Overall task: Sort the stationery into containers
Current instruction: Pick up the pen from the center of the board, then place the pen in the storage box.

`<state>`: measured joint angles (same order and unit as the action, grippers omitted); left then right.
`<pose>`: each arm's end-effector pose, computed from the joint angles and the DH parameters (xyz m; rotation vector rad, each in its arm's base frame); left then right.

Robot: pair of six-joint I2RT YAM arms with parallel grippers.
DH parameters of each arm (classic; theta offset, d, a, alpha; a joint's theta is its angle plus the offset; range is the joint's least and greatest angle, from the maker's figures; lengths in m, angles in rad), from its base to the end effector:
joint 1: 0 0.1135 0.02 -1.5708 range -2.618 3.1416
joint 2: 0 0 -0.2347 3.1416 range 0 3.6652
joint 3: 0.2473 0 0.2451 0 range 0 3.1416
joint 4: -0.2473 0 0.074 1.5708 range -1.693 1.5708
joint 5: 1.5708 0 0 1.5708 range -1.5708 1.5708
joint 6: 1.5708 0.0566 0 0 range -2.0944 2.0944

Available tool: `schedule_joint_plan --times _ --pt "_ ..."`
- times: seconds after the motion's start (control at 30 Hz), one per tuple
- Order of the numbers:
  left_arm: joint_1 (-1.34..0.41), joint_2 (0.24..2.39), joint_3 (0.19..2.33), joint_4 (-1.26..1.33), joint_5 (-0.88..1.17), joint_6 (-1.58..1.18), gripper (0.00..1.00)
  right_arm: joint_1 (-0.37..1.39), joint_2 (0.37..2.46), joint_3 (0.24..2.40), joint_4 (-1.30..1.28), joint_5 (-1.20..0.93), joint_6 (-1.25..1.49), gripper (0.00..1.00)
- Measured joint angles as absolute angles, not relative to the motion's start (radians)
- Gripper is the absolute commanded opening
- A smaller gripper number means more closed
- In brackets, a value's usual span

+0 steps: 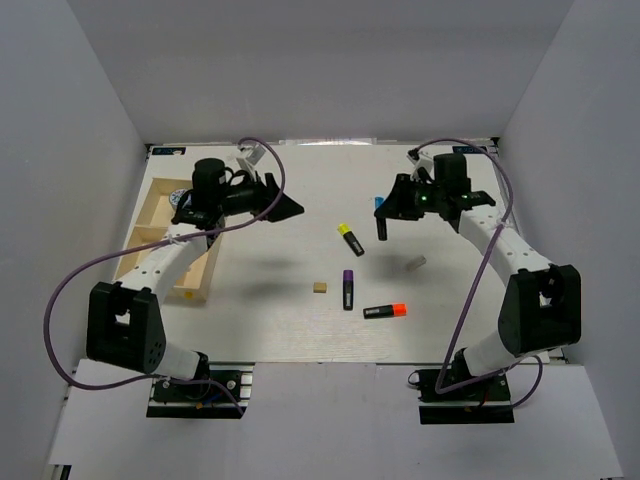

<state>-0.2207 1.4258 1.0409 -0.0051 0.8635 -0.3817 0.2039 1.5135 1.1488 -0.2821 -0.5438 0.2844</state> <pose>0.3139 -0.1145 0.2700 0.4381 1.9685 -1.2309 0.3345 0.0991 0.2453 -0.2190 2.2351 0.8695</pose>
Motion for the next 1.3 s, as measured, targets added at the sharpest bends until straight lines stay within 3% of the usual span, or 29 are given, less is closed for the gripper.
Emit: schedule_joint_plan --times 0.4,0.97,1.13,1.3 --pt "-0.472 1.490 0.999 0.136 0.679 -0.454 0.77 0.350 1.549 1.245 -0.315 -0.356 0.497 0.00" --pt "-0.560 1.654 1.082 0.190 0.636 -0.516 0.74 0.451 1.573 1.248 -0.319 -0.336 0.570 0.00" --pt "-0.582 1.681 1.095 0.196 0.631 -0.524 0.66 0.463 1.573 1.248 -0.318 -0.336 0.574 0.00" --pt "-0.595 1.684 1.095 0.185 0.603 -0.527 0.40 0.467 1.573 1.248 -0.319 -0.340 0.578 0.00"
